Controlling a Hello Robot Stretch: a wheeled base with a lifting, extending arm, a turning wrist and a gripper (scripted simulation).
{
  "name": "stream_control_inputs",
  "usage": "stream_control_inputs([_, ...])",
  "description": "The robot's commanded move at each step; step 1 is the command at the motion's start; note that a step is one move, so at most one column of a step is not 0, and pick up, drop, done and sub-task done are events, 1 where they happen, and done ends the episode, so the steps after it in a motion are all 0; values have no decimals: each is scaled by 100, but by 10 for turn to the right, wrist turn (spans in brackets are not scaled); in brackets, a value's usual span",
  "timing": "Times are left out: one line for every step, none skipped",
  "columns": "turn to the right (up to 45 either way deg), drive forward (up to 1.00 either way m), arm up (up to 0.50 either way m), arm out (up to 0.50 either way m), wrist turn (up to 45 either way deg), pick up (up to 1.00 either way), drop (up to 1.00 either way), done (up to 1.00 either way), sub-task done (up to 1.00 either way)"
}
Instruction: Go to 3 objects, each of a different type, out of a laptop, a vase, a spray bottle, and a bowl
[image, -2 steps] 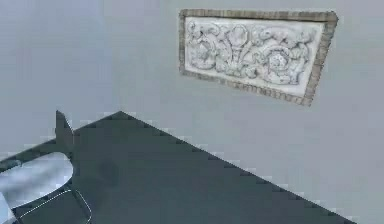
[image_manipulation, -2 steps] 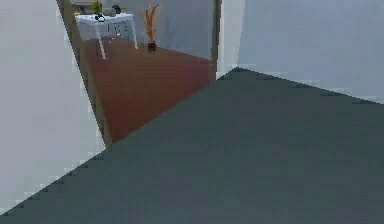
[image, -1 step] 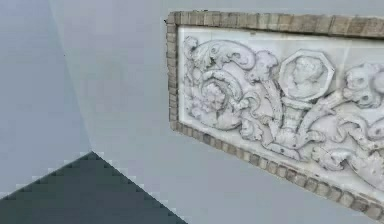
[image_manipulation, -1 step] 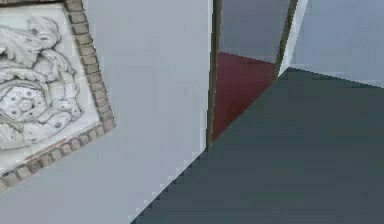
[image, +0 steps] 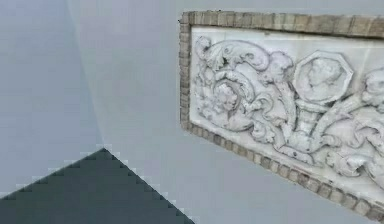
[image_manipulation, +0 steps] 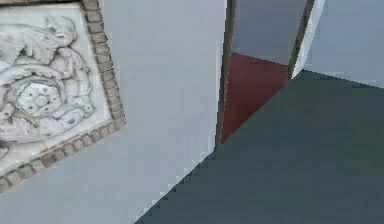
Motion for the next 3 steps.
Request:
stream_control_inputs([0, 5, 0, 0, 0, 0, 0, 0, 0])
stream_control_inputs([-450, 0, 0, 0, 0, 0, 0, 0, 0])
stream_control_inputs([-60, 0, 0, 0, 0, 0, 0, 0, 0])
